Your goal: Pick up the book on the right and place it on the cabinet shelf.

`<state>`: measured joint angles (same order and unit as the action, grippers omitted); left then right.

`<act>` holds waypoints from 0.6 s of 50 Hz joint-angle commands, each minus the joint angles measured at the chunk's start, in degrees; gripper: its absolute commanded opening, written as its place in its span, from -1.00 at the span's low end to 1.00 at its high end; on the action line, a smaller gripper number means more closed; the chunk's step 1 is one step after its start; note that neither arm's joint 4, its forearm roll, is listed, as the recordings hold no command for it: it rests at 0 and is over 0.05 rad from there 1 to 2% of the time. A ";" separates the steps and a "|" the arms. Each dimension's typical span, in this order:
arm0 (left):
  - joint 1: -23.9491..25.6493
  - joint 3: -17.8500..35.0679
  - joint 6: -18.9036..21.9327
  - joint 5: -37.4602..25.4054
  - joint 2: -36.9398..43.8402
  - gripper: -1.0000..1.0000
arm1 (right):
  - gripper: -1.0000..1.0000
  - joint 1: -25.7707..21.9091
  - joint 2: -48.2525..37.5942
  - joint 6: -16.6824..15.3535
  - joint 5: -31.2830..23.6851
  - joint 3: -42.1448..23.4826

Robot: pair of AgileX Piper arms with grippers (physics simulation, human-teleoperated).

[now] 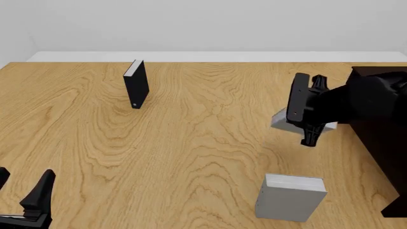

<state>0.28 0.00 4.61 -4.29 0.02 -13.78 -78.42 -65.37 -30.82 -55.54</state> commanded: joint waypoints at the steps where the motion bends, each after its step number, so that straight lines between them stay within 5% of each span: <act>1: 0.20 0.00 -0.09 0.37 0.00 1.00 | -1.00 1.03 3.87 -2.38 7.29 3.92; 14: 0.79 0.00 0.11 0.72 0.03 1.00 | -1.00 1.61 8.04 -8.41 23.41 12.08; 19: 1.15 0.00 0.15 0.83 0.05 1.00 | -1.00 0.61 9.25 -11.38 34.72 18.09; 30: 1.32 0.01 0.34 1.21 0.19 1.00 | -1.00 1.78 9.59 -11.40 45.18 22.60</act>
<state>1.41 0.01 4.86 -3.37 0.11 -12.70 -70.15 -75.77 2.21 -37.82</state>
